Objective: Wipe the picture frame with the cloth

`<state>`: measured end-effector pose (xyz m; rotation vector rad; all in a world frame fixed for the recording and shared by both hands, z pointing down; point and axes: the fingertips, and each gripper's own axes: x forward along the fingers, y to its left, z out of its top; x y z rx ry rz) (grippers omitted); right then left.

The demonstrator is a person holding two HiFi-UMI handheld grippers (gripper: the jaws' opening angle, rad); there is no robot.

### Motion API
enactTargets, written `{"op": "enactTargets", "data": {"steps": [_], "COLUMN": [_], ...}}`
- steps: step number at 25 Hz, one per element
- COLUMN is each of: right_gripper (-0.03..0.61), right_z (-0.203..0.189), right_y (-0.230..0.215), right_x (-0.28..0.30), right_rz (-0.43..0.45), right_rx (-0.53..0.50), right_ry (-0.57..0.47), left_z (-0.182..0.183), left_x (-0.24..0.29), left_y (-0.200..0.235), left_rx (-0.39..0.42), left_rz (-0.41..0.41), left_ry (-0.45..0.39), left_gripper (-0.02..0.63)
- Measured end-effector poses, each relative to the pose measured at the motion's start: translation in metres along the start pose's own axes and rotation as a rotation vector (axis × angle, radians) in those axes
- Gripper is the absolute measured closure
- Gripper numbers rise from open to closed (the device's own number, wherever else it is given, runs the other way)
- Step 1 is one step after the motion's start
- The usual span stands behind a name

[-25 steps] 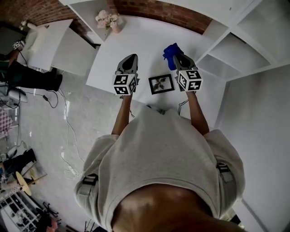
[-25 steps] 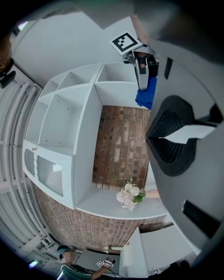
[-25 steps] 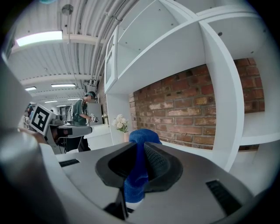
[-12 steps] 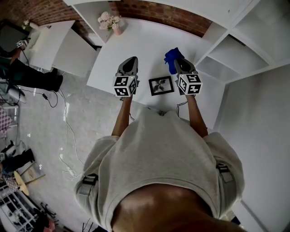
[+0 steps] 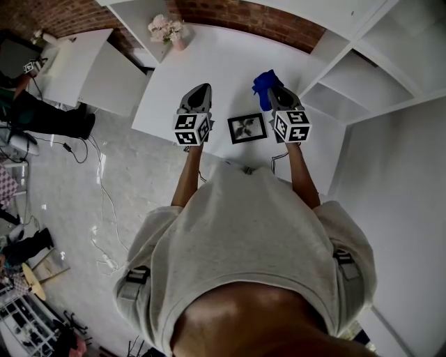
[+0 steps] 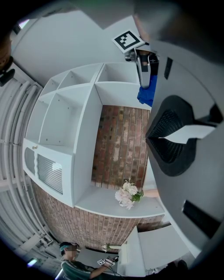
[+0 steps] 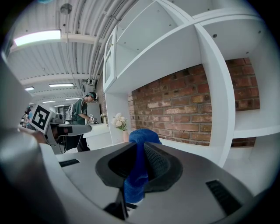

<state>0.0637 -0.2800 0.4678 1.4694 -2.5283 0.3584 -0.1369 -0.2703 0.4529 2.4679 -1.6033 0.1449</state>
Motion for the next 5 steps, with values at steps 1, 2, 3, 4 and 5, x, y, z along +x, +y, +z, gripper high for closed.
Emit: {"op": "enactTargets", "data": {"steps": [1, 2, 3, 4, 5], "right_gripper": [0.514, 0.513, 0.513, 0.513, 0.514], "right_z": [-0.0001, -0.0003, -0.0002, 0.0002, 0.0006], "right_y": [-0.0003, -0.0009, -0.0017, -0.0026, -0.0035], "right_x": [0.0002, 0.0007, 0.0016, 0.0026, 0.0038], "right_rz": [-0.001, -0.001, -0.002, -0.003, -0.004], "right_rx": [-0.001, -0.001, -0.002, -0.003, -0.003], "right_ry": [0.001, 0.001, 0.0, -0.001, -0.002], "left_z": [0.0, 0.0002, 0.0004, 0.0008, 0.0013], "left_x": [0.0004, 0.0011, 0.002, 0.003, 0.004], "left_y": [0.0001, 0.0004, 0.0009, 0.0015, 0.0022], "left_rx": [0.001, 0.002, 0.003, 0.004, 0.004], "left_rz": [-0.001, -0.002, -0.002, -0.001, -0.001], "left_ry": [-0.001, -0.002, -0.003, -0.004, -0.005], "left_gripper": [0.597, 0.597, 0.597, 0.597, 0.597]}}
